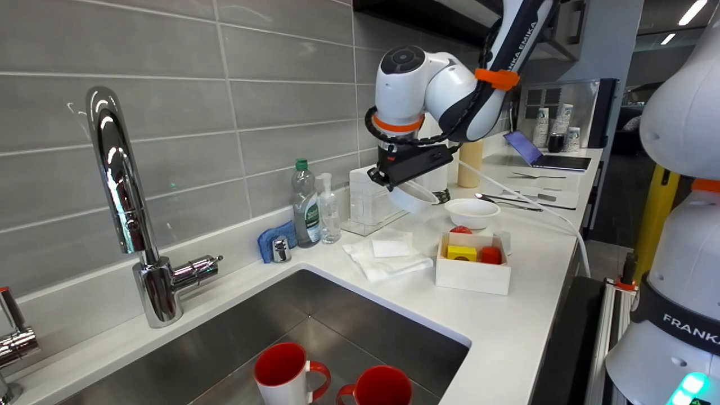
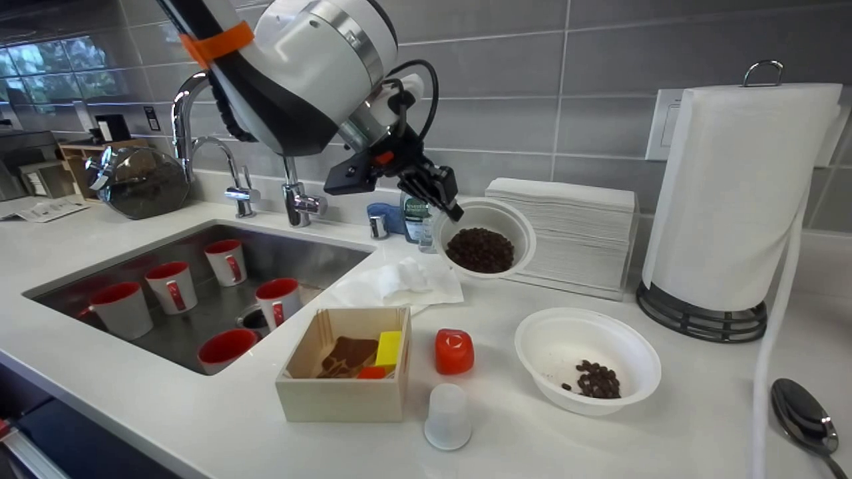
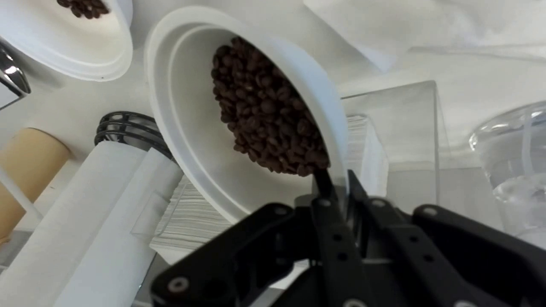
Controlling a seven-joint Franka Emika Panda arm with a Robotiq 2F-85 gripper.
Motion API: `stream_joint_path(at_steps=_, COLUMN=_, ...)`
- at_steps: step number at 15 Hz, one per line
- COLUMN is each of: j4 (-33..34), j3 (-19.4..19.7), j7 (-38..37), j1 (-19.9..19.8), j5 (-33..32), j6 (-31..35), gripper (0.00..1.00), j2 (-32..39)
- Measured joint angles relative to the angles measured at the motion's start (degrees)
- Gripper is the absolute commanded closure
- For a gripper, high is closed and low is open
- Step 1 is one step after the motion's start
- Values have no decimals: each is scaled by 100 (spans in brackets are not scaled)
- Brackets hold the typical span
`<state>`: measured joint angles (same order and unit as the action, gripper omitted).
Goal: Pour some contents of the left bowl into the one on the right
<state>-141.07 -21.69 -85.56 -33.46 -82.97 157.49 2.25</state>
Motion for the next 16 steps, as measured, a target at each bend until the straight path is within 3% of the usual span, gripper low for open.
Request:
stream_joint_path(at_steps=8, j4=-338, j3=528, j7=-72, j1=-326, j5=109, j6=288, gripper=100, j2=-864)
stream_joint_path(at_steps=16, j4=-400, j3=996, j7=-1662, j1=-614, j5=-1288, j6=733, gripper=100, j2=-1110)
